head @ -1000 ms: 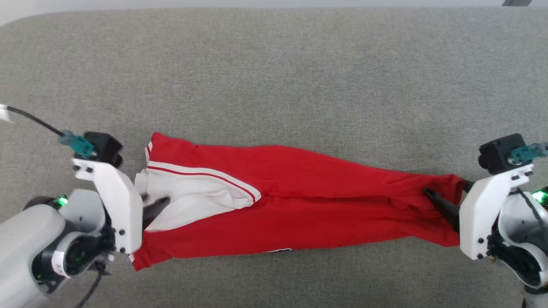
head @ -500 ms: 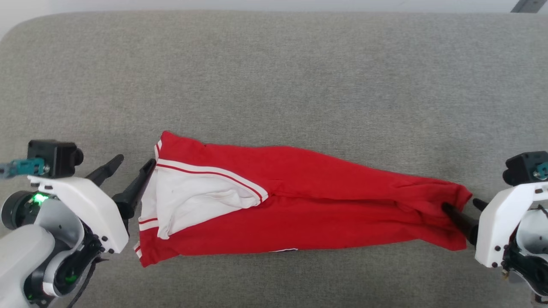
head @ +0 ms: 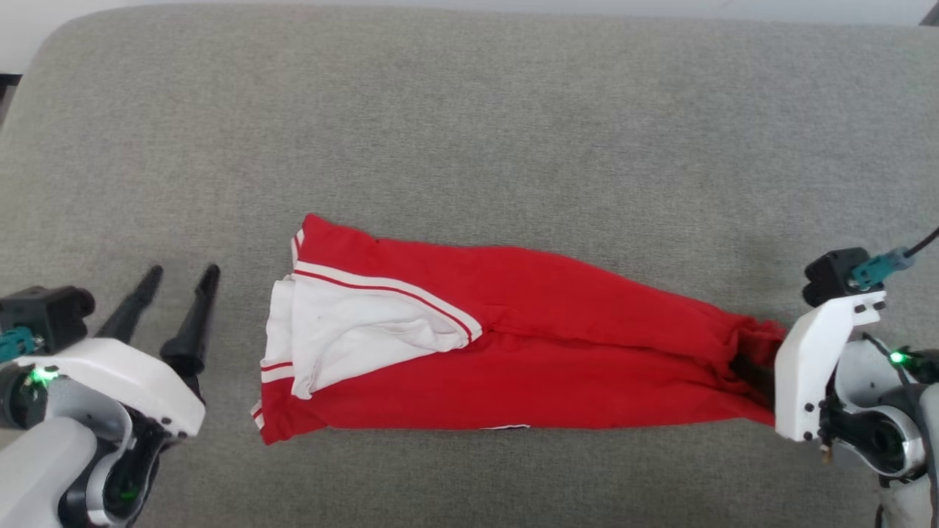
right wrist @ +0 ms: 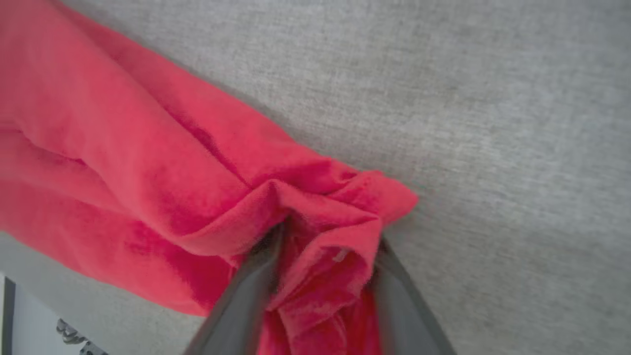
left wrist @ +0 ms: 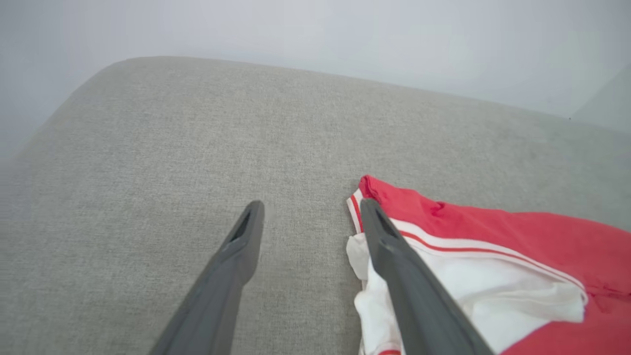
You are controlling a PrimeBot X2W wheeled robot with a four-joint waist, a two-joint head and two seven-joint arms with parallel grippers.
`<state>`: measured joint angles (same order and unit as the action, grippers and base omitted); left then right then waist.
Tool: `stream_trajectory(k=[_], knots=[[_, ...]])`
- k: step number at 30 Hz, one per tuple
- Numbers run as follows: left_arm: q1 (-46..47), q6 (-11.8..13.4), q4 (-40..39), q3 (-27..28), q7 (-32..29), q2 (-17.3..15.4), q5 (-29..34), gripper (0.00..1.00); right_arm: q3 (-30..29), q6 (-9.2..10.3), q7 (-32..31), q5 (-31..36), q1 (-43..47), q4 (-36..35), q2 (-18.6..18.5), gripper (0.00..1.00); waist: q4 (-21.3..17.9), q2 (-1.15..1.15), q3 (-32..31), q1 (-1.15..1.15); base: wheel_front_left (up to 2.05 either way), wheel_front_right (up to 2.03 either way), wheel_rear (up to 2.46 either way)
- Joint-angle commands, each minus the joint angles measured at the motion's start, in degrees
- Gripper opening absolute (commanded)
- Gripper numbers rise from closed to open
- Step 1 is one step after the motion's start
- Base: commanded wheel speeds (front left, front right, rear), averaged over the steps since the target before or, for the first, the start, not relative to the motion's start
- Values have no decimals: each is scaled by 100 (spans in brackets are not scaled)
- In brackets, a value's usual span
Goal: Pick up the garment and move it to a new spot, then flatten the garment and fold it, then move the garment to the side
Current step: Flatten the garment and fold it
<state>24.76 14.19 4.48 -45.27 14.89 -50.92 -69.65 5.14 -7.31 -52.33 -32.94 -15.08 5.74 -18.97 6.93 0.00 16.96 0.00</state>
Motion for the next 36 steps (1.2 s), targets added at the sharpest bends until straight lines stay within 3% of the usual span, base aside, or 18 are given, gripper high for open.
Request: stream_trajectory(k=[1,10,17,27,32,36], knots=[[-164,-31,37,376,32,160,266,100,223,-31,-46,-198,50,103,75,0,33,0,-22,0,0,0,0],[-1577,-576,189,2360,35,1337,1612,100,-60,-21,-119,-704,-16,-320,-327,0,57,0,-207,0,0,0,0],[-2377,-1135,289,3446,34,2232,2407,100,-726,-18,-200,-590,71,-408,-548,0,8,0,-395,0,0,0,0],[-2751,-1845,423,4413,35,3259,3394,100,-1804,-18,-183,-112,-35,57,-940,0,-54,0,-537,0,0,0,0],[-2779,-2007,464,4670,34,3578,3721,100,-1876,-18,-272,9,-76,173,-998,0,-39,0,-588,0,0,0,0],[-2790,-2106,485,4836,35,3815,3907,100,-1657,-18,-486,-158,66,-222,-871,0,9,0,-646,0,0,0,0]])
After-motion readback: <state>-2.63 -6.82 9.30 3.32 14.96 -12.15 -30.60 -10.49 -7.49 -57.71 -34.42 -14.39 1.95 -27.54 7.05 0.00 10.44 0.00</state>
